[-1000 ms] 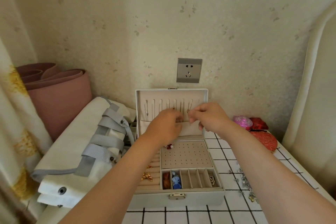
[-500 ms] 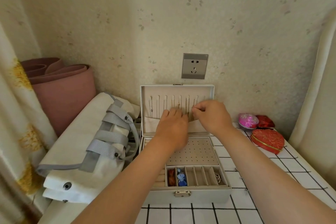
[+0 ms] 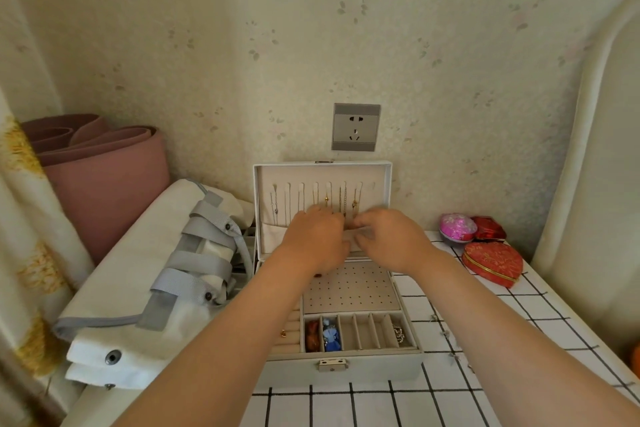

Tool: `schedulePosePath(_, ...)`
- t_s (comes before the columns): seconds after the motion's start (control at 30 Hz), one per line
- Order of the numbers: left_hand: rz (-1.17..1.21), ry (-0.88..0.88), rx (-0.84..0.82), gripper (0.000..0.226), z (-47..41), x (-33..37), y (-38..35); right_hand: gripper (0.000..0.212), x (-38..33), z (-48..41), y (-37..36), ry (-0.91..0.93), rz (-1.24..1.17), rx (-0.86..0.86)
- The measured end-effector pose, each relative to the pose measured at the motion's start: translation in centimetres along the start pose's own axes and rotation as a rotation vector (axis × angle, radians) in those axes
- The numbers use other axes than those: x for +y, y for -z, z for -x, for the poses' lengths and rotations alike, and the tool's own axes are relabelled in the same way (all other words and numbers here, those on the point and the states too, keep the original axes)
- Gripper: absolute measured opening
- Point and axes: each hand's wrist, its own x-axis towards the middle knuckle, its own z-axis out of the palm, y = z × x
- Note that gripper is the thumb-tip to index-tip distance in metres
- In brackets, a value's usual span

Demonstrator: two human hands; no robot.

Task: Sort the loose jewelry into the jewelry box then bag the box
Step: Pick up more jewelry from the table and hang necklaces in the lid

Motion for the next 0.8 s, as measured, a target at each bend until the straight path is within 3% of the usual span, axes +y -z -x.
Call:
schedulePosePath(0.27, 0.183, -0.031, 0.09, 0.028, -1.2, 3.5, 1.5, 0.024, 2.7, 2.7, 4.5, -0.14, -0.214, 0.142)
schedulePosePath(0.5, 0.339, -0.148, 0.003, 0.027, -2.0, 9.6, -0.4, 0.022, 8.7, 7.6, 6.0, -0.28, -0.095, -0.025)
schedulePosePath(0.8, 0.233, -0.257, -0.227, 0.029, -3.2, 13.6, -5.3, 0.025, 13.9, 11.5, 5.7, -0.389, 0.051, -0.245)
